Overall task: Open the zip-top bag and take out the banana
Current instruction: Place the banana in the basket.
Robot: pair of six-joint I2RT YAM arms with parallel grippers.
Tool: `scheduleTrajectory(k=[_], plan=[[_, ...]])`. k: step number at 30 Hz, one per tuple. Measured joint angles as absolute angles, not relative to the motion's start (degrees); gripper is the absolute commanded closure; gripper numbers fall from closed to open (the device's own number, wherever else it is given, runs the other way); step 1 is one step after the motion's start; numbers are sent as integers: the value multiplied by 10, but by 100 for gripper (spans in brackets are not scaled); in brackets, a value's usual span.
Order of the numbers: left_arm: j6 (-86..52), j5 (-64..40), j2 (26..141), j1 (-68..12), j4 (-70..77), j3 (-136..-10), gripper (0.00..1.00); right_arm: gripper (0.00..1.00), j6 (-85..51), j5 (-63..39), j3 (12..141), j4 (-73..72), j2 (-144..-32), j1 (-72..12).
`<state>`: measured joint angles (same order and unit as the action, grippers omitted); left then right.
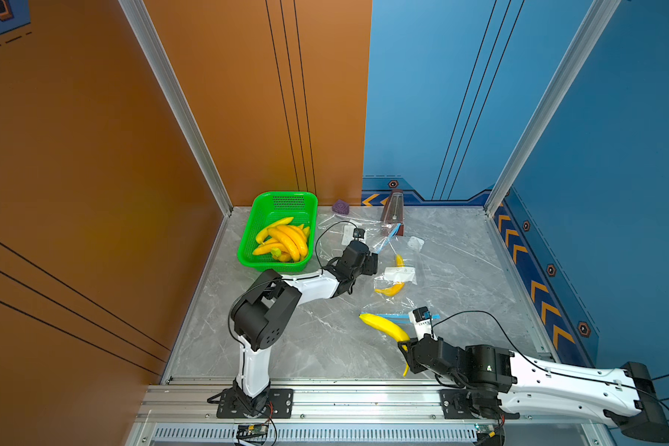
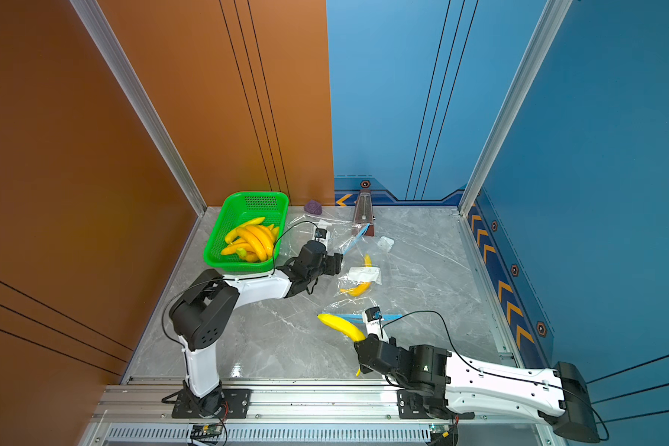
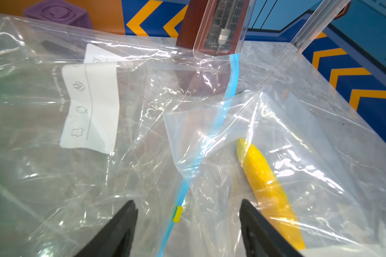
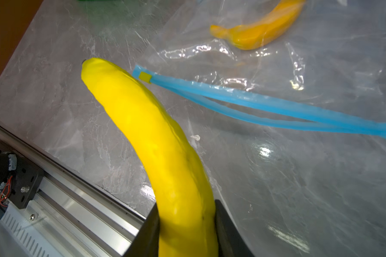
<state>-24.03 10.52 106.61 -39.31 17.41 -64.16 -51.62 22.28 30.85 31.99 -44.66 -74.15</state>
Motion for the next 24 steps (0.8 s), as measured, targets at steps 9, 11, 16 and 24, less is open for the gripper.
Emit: scheduleTrajectory(k=[9, 11, 16, 24], plan=[[-222, 154, 740, -357, 60, -493, 1, 72, -427, 242, 398, 243, -585, -634], [-220, 180, 662, -343, 23, -468, 2, 72, -406, 240, 431, 209, -642, -606], [-213, 236, 468, -302, -65, -412, 2, 73, -358, 225, 554, 142, -811, -566], [-223, 277, 286, -248, -174, -357, 2, 74, -280, 193, 836, 94, -1071, -556]])
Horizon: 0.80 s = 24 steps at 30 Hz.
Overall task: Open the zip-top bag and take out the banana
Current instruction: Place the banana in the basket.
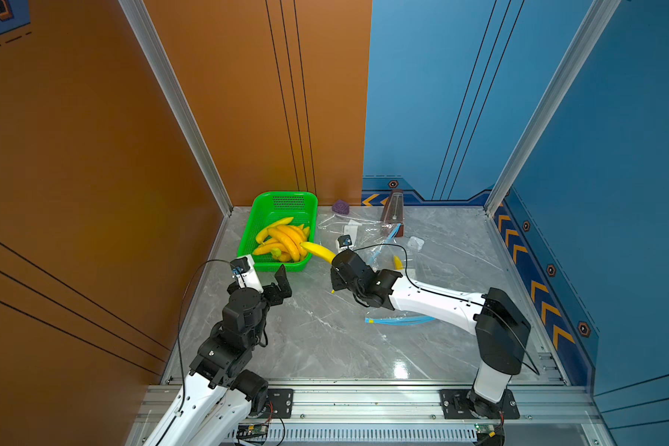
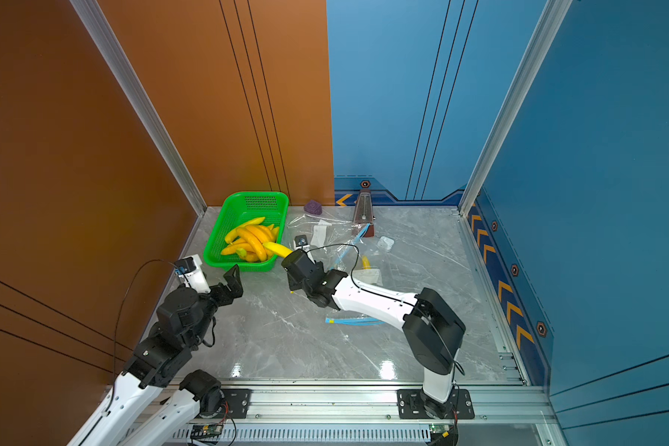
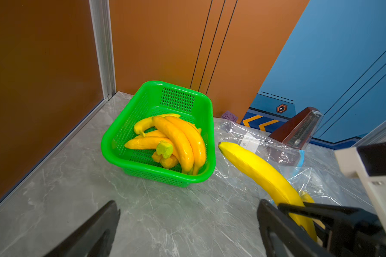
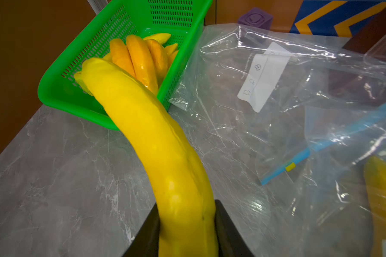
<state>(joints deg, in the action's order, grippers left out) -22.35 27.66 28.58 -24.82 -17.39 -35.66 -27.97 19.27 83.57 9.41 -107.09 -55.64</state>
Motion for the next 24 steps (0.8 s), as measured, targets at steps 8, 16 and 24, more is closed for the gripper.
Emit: scheduleTrajectory(k=[8, 16, 24], plan=[[-239, 292, 234, -239, -215, -332, 2, 73, -213, 176, 1094, 84, -1272, -548], [-240, 300, 206, -239, -226, -318, 2, 72, -172, 171, 1280, 91, -1414, -544], [-240, 300, 203, -239, -226, -318, 2, 66, -143, 166, 1418, 99, -1517, -543]])
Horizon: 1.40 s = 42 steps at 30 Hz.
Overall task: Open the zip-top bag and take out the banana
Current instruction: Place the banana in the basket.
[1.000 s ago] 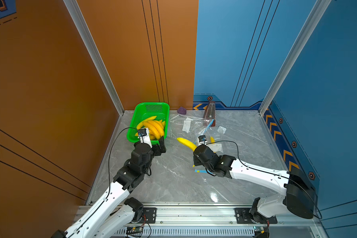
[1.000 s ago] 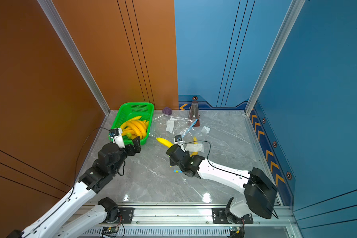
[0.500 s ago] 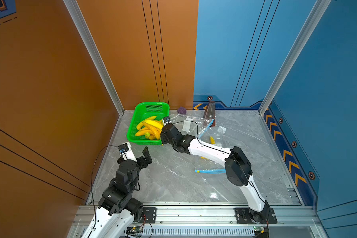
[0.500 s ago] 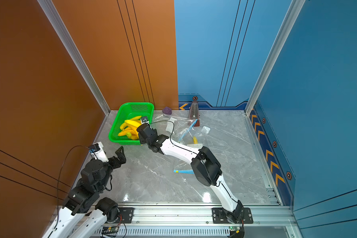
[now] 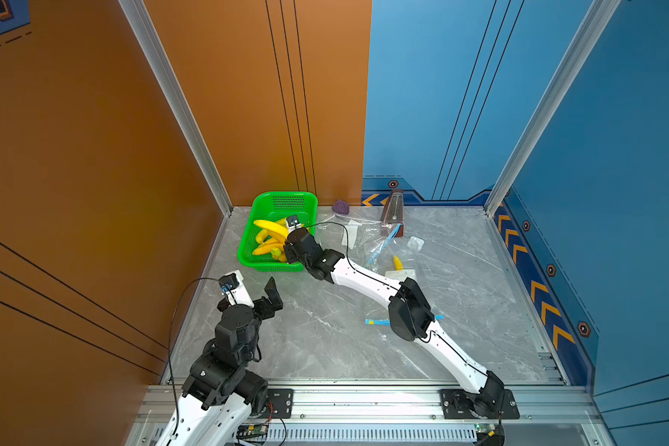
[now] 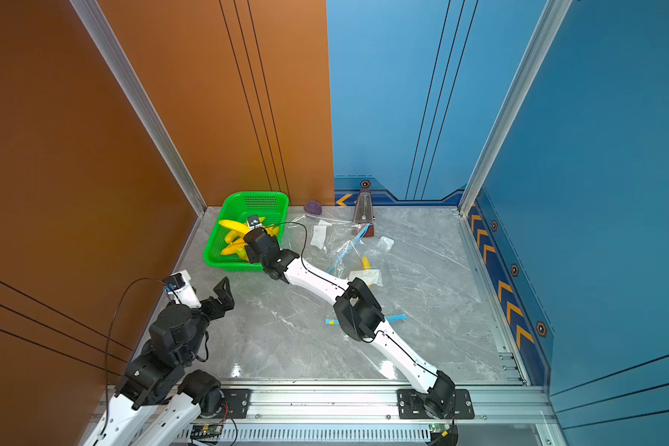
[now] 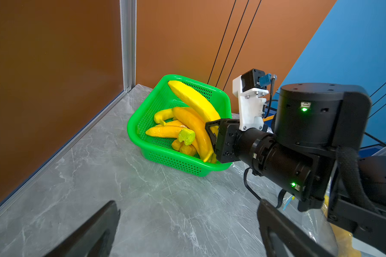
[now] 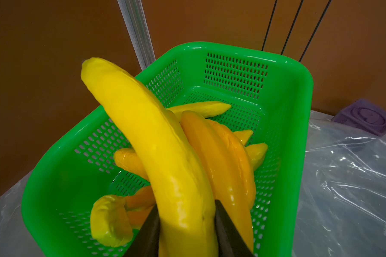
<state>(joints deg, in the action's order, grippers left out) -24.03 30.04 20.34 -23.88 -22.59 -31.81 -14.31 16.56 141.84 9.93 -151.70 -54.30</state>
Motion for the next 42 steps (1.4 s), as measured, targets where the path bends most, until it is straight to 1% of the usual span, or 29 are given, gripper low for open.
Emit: scheduleTrajectory(k=[5, 9, 15, 21, 28, 32, 33, 35, 39, 42], plan=[[-240, 300, 203, -238, -226, -318, 2, 57, -128, 163, 1473, 100, -1554, -543], [-240, 300, 203, -236, -226, -318, 2, 55, -119, 163, 1502, 100, -1582, -541], [-241, 300, 203, -236, -226, -318, 2, 45, -114, 161, 1516, 101, -1606, -532], [-241, 300, 203, -236, -226, -318, 2, 43, -114, 151, 1522, 103, -1606, -523], [-244, 300, 203, -236, -226, -313, 2, 35, -125, 149, 1523, 117, -1602, -522], [-244, 300, 203, -236, -227, -312, 2, 26, -142, 119, 1496, 150, -1564, -514], [-244, 300, 203, -236, -227, -312, 2, 19, -143, 111, 1472, 157, -1542, -513], [-244, 300, 203, -236, -227, -312, 2, 14, -147, 96, 1427, 163, -1498, -510], [-244, 302, 204, -236, -227, -312, 2, 10, -149, 63, 1328, 164, -1404, -508], [-244, 304, 207, -236, -226, -312, 2, 11, -150, 42, 1249, 151, -1340, -510]])
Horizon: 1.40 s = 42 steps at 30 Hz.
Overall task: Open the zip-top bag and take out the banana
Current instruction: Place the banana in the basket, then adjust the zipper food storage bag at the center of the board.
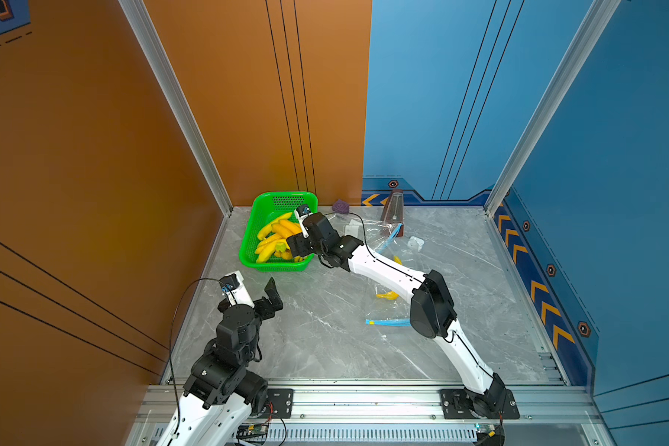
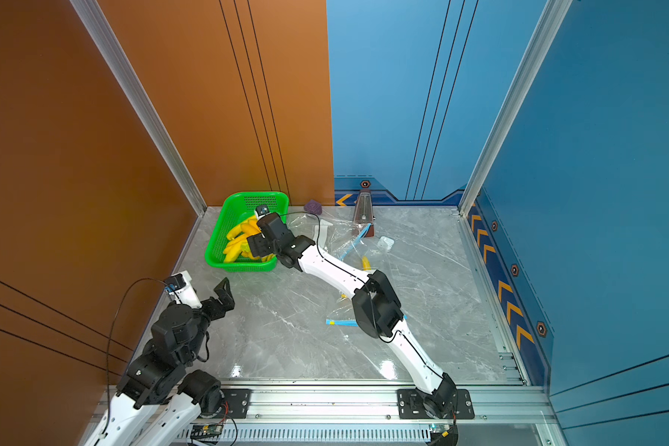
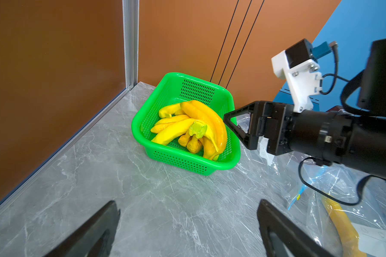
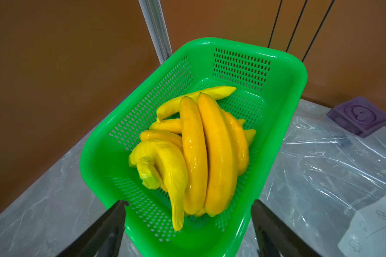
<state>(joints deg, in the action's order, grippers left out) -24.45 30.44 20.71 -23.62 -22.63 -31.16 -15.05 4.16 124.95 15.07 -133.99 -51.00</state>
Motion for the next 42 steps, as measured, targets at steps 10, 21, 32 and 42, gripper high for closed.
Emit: scheduleTrajectory(k=[10, 21, 32, 42], plan=[[-245, 236, 364, -240, -223, -339, 1, 16, -209, 43, 849, 99, -1048, -494], [-267, 162, 677, -385, -64, -397, 3, 33, -335, 121, 462, 104, -654, -462], [-266, 119, 927, -428, 33, -554, 2, 41, -439, 141, 300, 200, -457, -550], [-273, 79, 1062, -428, 50, -663, 11, 52, -496, 189, 209, 159, -478, -609]])
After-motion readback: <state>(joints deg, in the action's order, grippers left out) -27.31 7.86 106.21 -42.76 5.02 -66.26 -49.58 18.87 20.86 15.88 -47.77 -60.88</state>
